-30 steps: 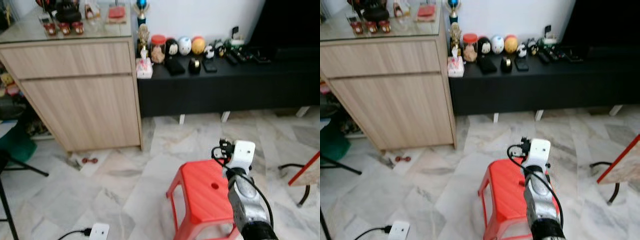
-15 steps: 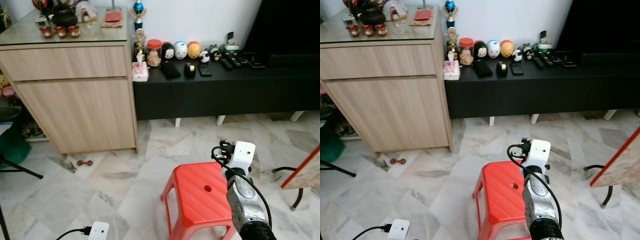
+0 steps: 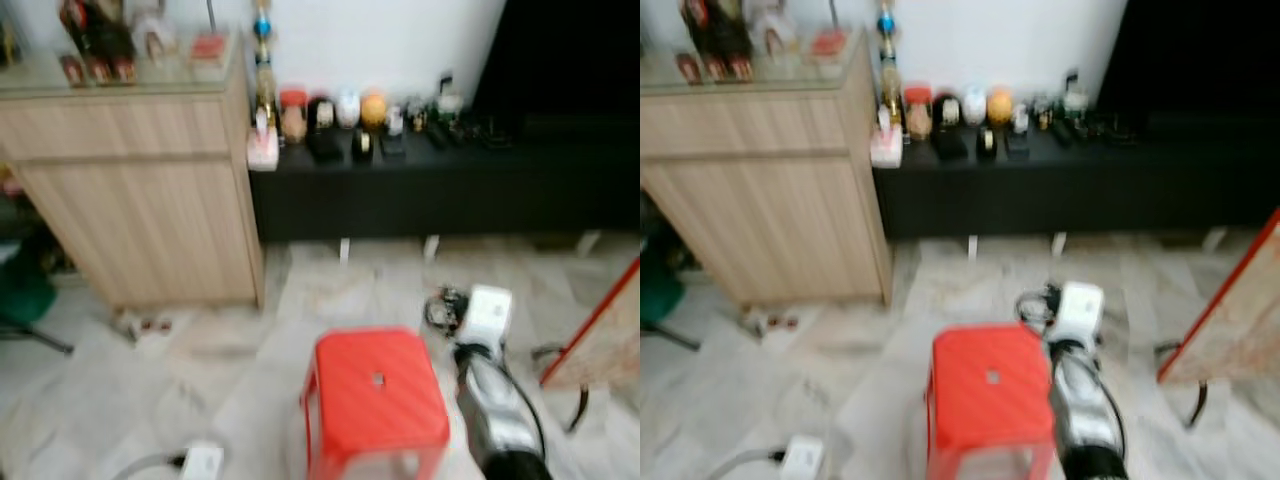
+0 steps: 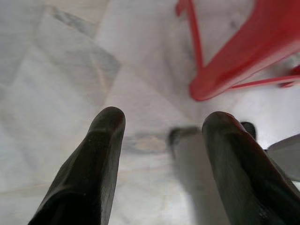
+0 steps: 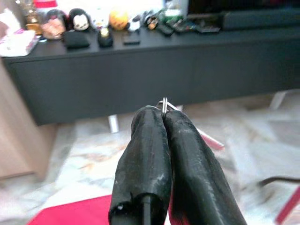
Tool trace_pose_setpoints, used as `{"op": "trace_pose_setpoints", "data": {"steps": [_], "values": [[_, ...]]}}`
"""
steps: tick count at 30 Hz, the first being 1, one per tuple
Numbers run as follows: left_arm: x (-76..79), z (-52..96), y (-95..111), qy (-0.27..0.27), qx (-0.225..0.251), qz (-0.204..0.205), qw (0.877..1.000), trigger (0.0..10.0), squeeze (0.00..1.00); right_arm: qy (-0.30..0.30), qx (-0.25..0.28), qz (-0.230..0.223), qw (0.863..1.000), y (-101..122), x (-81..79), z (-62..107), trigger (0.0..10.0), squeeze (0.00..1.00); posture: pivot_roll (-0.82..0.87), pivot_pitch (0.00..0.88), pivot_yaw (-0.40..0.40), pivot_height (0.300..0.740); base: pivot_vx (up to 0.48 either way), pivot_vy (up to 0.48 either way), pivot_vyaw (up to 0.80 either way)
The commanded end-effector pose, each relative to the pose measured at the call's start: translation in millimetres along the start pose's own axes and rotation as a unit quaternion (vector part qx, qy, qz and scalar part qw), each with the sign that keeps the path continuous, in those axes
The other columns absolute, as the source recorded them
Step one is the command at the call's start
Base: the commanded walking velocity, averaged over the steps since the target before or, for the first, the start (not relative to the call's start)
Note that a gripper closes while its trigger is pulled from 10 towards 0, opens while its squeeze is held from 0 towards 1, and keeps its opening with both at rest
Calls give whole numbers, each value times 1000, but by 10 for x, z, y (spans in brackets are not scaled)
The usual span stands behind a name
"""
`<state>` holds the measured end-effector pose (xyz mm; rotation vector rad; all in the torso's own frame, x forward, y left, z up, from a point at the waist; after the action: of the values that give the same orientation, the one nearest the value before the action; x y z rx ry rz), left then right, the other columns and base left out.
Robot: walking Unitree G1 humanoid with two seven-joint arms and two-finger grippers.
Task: Hang keys on a hook
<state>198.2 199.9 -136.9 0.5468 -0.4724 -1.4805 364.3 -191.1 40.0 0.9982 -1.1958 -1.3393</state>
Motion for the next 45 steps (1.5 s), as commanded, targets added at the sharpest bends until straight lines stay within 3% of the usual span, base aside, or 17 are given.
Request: {"op": "trace_pose_setpoints", "data": {"steps": [1, 11, 23, 30, 45], "values": [[-13, -1, -15, -1, -7, -7, 1000, 10000, 0, 3, 11, -3, 1000, 93, -37, -31, 10000, 0, -14, 0, -38, 740, 0, -472, 0], [62, -17, 10, -8, -9, -10, 1000, 10000, 0, -28, 12, 4, 1000, 121, 164, -26, 10000, 0, -47, 0, -25, 740, 0, -472, 0], [43, -10, -13, -5, -11, -10, 1000, 10000, 0, -33, 9, -1, 999, 142, 140, -56, 10000, 0, -43, 0, -8, 740, 0, -472, 0], [56, -6, -20, -11, -10, -16, 1000, 10000, 0, -45, 13, -5, 999, 151, 207, -31, 10000, 0, -58, 0, 6, 740, 0, -472, 0], [34, -48, 195, -5, 15, -6, 1000, 10000, 0, -43, 17, -1, 999, 274, 191, -163, 10000, 0, -38, 0, -14, 740, 0, -471, 0]]}}
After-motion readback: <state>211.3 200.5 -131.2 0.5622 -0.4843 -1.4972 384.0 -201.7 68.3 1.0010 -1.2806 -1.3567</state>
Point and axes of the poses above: a point about 5 cm out from each wrist's last joint towards the gripper, its own z axis pointing back from the gripper into the wrist, its own y axis along the axis of the wrist's last joint, x = y × z, the point moved 6 cm from there along -z, pointing out of the wrist towards the gripper, and after that the axes turned 9 degrees about z, right-handed, at the moved point
